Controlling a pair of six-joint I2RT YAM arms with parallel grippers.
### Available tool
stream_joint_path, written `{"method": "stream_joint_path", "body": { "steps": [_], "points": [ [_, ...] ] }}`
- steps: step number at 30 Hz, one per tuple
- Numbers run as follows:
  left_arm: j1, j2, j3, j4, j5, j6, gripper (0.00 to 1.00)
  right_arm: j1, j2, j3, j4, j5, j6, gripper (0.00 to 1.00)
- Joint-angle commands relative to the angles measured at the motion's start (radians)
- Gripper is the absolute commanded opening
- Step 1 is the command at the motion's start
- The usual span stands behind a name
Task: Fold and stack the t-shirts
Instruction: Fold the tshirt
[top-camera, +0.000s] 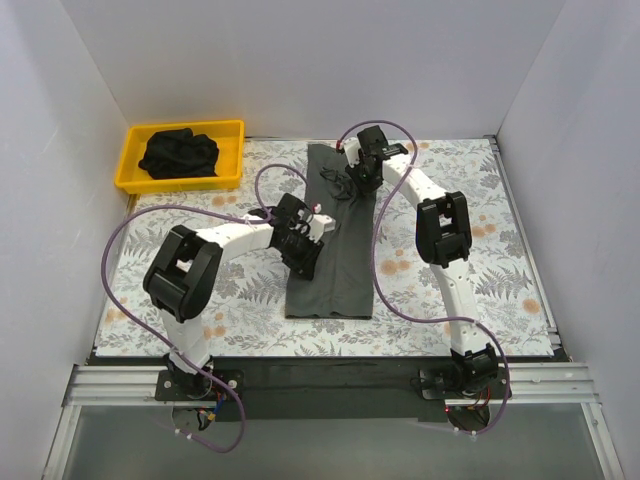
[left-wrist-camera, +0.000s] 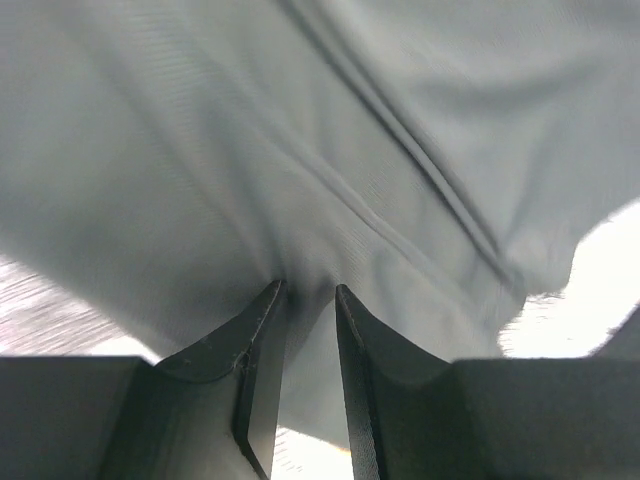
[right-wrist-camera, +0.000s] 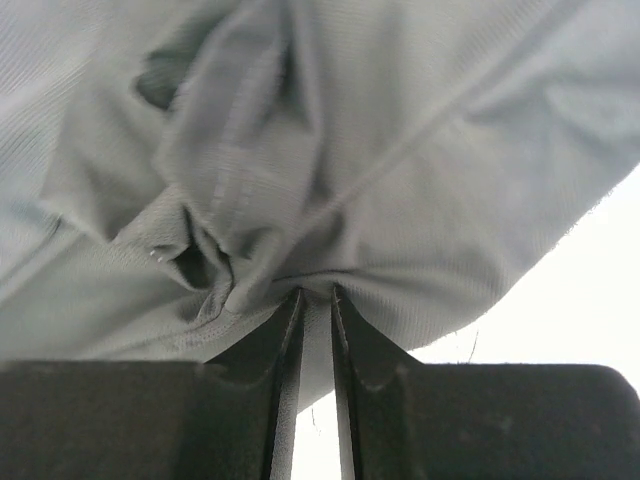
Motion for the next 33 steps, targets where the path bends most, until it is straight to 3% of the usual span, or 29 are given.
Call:
{"method": "stream_joint_path", "body": {
  "steps": [1, 8, 10, 12, 15, 17, 19, 22, 23, 25, 27, 28, 29, 33],
  "points": [
    [-0.074, -0.025, -0.037, -0.039, 0.061, -0.054, 0.25, 0.011, 0.033, 0.014, 0.062, 0.027, -0.041, 0.23],
    [-0.053, 0.007, 0.014, -0.037, -0.011, -0.066, 0.25, 0.011, -0.053, -0.123, 0.091, 0.068, -0.074, 0.27],
    [-0.017, -0.006, 0.043, -0.051, 0.025, -0.065, 0.26, 0.008, -0.096, -0.129, 0.085, 0.061, -0.067, 0.37],
    [0.009, -0.063, 0.05, -0.053, 0.115, -0.039, 0.41, 0.005, -0.136, -0.123, 0.074, -0.002, -0.065, 0.49],
    [0.018, -0.189, 0.032, -0.014, 0.171, 0.013, 0.52, 0.006, -0.245, -0.121, 0.048, -0.108, -0.087, 0.57],
    [0.018, -0.271, 0.035, 0.0, 0.193, 0.029, 0.55, 0.005, -0.341, -0.138, 0.036, -0.166, -0.111, 0.6],
    [0.018, -0.318, 0.037, -0.003, 0.202, 0.064, 0.67, 0.006, -0.448, -0.161, 0.033, -0.217, -0.131, 0.63],
    [0.018, -0.416, 0.026, -0.01, 0.208, 0.122, 0.73, 0.006, -0.596, -0.225, 0.038, -0.284, -0.165, 0.64],
    [0.018, -0.466, 0.018, -0.008, 0.216, 0.136, 0.81, 0.006, -0.633, -0.244, 0.039, -0.307, -0.201, 0.64],
    [0.016, -0.511, -0.018, 0.029, 0.228, 0.164, 0.85, 0.013, -0.733, -0.316, 0.044, -0.359, -0.237, 0.81],
    [0.015, -0.562, -0.055, 0.073, 0.249, 0.165, 0.86, 0.017, -0.791, -0.409, 0.045, -0.404, -0.272, 0.83],
    [0.013, -0.571, -0.061, 0.069, 0.255, 0.197, 0.86, 0.022, -0.847, -0.453, 0.013, -0.46, -0.307, 0.94],
    [0.013, -0.585, -0.063, 0.049, 0.268, 0.223, 0.86, 0.026, -0.883, -0.504, 0.001, -0.485, -0.326, 0.98],
    [0.01, -0.6, -0.146, -0.19, 0.328, 0.53, 0.87, 0.066, -1.079, -0.878, -0.062, -0.53, -0.519, 0.98]
  ]
}}
